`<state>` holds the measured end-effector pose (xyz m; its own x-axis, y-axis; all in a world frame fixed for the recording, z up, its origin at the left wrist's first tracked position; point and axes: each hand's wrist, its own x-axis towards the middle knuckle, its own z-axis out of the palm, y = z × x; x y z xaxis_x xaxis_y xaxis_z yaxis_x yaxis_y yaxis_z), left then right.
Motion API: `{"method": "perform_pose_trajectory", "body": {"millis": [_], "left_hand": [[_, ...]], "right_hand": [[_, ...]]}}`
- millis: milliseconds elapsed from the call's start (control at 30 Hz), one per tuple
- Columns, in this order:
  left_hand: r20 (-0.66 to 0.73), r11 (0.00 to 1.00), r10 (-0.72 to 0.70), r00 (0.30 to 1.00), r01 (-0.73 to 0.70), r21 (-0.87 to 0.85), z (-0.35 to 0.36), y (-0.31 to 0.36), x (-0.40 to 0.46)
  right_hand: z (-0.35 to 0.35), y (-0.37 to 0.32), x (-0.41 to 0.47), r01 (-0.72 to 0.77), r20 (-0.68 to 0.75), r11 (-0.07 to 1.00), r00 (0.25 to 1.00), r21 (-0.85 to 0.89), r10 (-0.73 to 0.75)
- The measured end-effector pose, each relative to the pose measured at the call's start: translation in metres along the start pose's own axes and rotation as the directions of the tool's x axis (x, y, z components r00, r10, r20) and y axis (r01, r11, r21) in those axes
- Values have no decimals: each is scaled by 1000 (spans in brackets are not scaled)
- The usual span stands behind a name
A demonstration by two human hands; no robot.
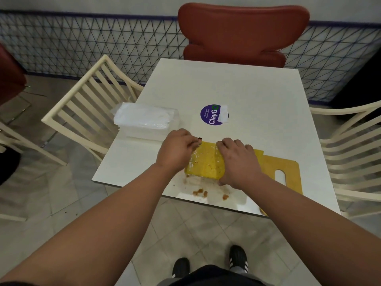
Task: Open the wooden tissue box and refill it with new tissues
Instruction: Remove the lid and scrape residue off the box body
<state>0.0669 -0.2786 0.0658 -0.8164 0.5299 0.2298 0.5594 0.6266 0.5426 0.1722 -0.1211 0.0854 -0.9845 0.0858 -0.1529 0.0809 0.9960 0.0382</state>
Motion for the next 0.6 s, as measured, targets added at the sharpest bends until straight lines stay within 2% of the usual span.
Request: {"method": "perform_pose_trajectory", "body": {"millis": [67, 133, 367, 500, 600], "left_hand": [[54, 978, 166, 985, -171, 115, 7, 14, 2], [94, 945, 249, 964, -263, 194, 10, 19, 4], [12, 963, 179, 984, -177, 202, -3, -3, 3], [82, 936, 256, 963, -268, 229, 11, 15, -1], [48, 951, 224, 973, -229, 209, 3, 3, 3]], "right_hand": [[-1, 0, -1, 3, 5, 1000, 1000, 8, -3], [-2, 1, -1, -1, 4, 1000, 1000, 20, 1], [-4, 2, 2, -5, 20, 1000, 1000, 16, 5], [-5, 1, 1, -12, 22, 1000, 1000, 14, 12], [-5, 2, 3, -8, 24, 1000, 1000, 13, 8]]}}
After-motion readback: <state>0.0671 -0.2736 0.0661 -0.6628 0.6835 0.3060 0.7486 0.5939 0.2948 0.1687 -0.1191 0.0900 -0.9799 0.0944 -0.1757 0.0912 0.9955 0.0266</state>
